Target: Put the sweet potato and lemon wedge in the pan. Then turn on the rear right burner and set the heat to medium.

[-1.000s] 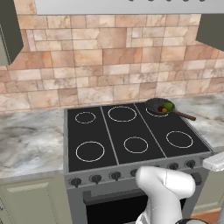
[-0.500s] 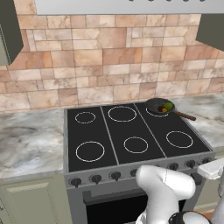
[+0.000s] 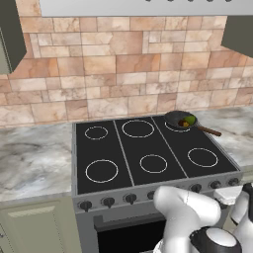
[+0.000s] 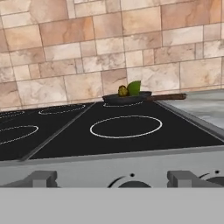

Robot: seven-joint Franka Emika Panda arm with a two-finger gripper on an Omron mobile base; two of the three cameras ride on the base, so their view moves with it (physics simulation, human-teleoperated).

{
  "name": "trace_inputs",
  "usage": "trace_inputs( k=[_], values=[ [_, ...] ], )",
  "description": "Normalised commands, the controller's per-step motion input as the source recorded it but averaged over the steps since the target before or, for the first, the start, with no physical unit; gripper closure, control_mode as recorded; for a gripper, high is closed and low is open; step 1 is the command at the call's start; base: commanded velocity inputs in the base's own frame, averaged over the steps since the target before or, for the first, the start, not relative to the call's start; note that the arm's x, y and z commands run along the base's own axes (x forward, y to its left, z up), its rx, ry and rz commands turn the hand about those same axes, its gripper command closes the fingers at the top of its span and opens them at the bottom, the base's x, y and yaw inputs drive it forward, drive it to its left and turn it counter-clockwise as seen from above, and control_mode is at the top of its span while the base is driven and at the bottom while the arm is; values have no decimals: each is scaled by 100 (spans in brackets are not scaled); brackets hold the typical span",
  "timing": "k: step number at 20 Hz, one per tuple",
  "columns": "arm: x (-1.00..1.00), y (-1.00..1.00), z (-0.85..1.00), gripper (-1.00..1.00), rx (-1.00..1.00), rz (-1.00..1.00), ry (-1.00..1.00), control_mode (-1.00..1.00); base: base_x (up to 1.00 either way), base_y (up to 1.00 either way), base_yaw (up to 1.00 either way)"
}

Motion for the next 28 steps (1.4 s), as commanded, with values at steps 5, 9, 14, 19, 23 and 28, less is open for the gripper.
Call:
trace_inputs(
  k=[5, 9, 14, 19, 23, 28],
  values=[
    [15, 0, -57, -100, 0, 0, -9, -100, 0, 0, 0],
    [-1, -30, -28, -100, 0, 0, -7, -100, 0, 0, 0],
    [-1, -45, -2, -100, 0, 0, -3, -100, 0, 0, 0],
    [0, -2, 0, -100, 0, 2, 0, -100, 0, 0, 0],
    [1, 2, 0, -100, 0, 4, 0, -100, 0, 0, 0],
    [5, 12, 0, -100, 0, 2, 0, -100, 0, 0, 0]
  ],
)
